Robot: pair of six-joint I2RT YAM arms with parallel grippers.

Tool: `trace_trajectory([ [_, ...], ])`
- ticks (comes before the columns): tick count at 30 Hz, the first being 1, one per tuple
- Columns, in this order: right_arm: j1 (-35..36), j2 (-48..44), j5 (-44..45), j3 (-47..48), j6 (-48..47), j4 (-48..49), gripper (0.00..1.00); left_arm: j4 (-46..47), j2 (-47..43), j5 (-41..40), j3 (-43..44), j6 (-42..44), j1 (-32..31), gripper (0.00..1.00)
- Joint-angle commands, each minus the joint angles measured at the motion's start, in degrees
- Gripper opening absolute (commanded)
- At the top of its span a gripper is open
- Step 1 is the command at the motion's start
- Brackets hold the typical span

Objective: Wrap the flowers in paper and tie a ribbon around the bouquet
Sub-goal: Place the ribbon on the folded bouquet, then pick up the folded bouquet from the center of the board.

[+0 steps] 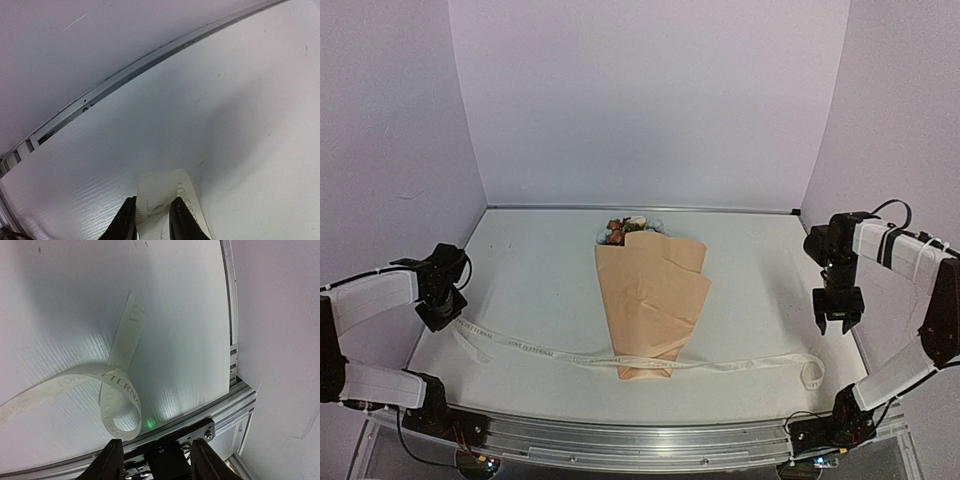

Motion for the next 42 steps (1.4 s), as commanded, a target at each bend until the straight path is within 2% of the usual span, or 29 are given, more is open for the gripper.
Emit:
trace_trajectory([
  [1, -0.27, 0.48, -5.08, 6.68, -0.12, -5.18, 0.57, 2.19, -1.16, 0.78, 4.04, 4.34, 0.26, 0.42],
  [3, 0.22, -0.18, -10.86, 7.27, 1.34, -3.82, 0.64, 2.27, -1.96, 1.44, 5.48, 6.43, 0.26, 0.69],
  [4, 0.87, -0.44, -12.48, 7.37, 1.76, -3.05, 0.66, 2.23, -2.27, 1.71, 6.37, 7.40, 0.27, 0.78],
  [6, 2.53, -0.92, -15.91, 7.46, 2.54, -0.68, 0.72, 1.75, -2.83, 2.03, 8.88, 9.12, 0.26, 0.92],
  [8, 4.51, -1.48, -20.28, 6.23, 4.56, 3.82, 0.82, 1.55, -3.74, 2.94, 11.13, 11.03, 0.21, 0.99],
  [12, 11.16, -0.34, -25.19, 5.38, 7.61, 13.23, 0.94, 4.49, -5.51, 9.19, 14.47, 16.52, -0.55, 1.00],
  [15, 15.39, 2.74, -28.70, 5.38, 11.29, 21.50, 0.98, 7.02, -4.20, 15.98, 15.96, 18.46, -3.78, 1.00],
  [19, 18.48, 8.80, -32.97, 4.71, 18.28, 34.70, 0.98, 12.34, -0.13, 24.22, 16.67, 18.59, -12.39, 0.98],
  [24, 21.22, 15.66, -35.29, 6.01, 22.41, 43.17, 0.98, 22.73, 6.69, 36.88, 14.76, 16.76, -20.30, 0.92],
  [31, 22.70, 22.23, -36.77, 4.03, 28.28, 54.61, 0.93, 33.93, 16.26, 46.83, 13.62, 15.39, -26.51, 0.90],
  [36, 23.84, 24.02, -36.80, 2.25, 30.95, 59.48, 0.88, 35.81, 20.90, 49.42, 15.38, 16.27, -29.80, 0.86],
  [42, 25.69, 26.42, -36.82, -1.03, 35.82, 68.60, 0.75, 37.96, 22.34, 51.89, 14.02, 15.60, -31.68, 0.81],
])
